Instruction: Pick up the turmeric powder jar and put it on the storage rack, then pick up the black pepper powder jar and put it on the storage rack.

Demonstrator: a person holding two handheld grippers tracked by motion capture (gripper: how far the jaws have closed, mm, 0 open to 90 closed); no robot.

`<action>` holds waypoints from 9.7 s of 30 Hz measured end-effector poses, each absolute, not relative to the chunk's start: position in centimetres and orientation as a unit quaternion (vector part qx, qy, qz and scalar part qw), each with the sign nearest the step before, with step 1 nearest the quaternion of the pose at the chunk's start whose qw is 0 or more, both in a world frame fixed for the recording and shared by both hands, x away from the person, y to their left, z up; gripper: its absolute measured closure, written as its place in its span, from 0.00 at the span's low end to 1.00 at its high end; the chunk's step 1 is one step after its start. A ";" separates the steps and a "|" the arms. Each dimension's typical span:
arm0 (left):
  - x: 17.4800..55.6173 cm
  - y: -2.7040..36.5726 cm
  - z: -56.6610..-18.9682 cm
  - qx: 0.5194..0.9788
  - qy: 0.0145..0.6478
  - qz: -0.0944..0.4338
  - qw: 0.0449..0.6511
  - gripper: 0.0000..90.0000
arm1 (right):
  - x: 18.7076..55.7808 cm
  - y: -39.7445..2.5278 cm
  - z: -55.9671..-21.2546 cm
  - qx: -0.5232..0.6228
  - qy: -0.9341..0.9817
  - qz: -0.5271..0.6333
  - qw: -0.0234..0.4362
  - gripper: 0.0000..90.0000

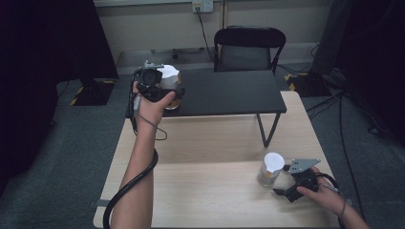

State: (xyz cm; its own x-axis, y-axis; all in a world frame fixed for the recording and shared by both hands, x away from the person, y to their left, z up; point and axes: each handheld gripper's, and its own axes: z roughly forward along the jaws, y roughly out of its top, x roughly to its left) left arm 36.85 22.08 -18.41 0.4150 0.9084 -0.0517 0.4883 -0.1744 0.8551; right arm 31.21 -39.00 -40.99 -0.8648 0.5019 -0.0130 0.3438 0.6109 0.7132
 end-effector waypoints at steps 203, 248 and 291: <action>31.1 20.5 -41.6 0.843 0.367 0.152 0.362 0.00 | 31.8 -38.8 -40.2 0.251 0.887 0.376 0.090 0.02; 31.2 20.5 -41.5 0.845 0.365 0.152 0.360 0.00 | 30.4 -37.5 -39.5 0.243 0.850 0.452 0.118 0.11; 31.2 20.5 -41.5 0.845 0.365 0.152 0.360 0.00 | 30.1 -37.5 -40.3 0.224 0.834 0.485 0.139 0.34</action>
State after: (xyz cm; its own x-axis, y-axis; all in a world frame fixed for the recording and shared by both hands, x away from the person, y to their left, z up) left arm 31.19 20.53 -41.51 0.6874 0.7263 -0.0057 0.5070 -0.4741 0.7198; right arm 30.07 -37.46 -40.29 -0.8608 0.5087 -0.0146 0.2391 0.4295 0.8709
